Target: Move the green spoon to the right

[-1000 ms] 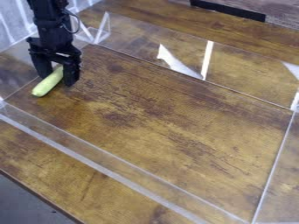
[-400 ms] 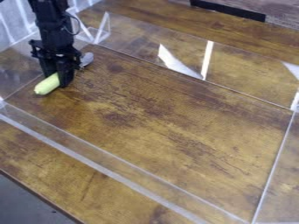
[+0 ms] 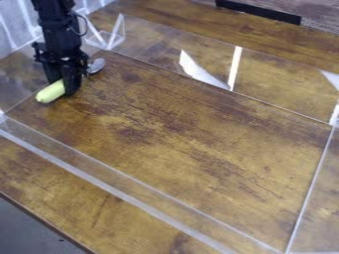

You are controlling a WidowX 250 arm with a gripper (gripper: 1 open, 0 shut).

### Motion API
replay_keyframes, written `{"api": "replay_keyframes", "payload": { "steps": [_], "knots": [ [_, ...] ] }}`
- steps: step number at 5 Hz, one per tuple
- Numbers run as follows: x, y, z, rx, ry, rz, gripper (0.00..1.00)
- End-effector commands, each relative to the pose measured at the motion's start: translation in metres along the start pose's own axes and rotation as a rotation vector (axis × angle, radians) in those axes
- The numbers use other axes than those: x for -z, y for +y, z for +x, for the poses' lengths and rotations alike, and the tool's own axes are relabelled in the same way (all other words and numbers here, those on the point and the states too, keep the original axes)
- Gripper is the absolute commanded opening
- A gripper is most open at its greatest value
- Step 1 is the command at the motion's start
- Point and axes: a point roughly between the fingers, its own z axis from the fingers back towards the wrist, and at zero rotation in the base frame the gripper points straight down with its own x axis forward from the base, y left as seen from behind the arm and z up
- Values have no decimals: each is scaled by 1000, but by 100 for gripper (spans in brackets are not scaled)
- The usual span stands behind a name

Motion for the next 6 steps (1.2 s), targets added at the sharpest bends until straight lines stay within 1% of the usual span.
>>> {"api": "replay_keyframes", "payload": {
  "steps": [1,3,6],
  "knots": [
    [-26,15,6,2,-52,15,0],
    [-25,18,8,47,-24,-12,0],
    [-23,19,4,99,14,-63,0]
  ]
}}
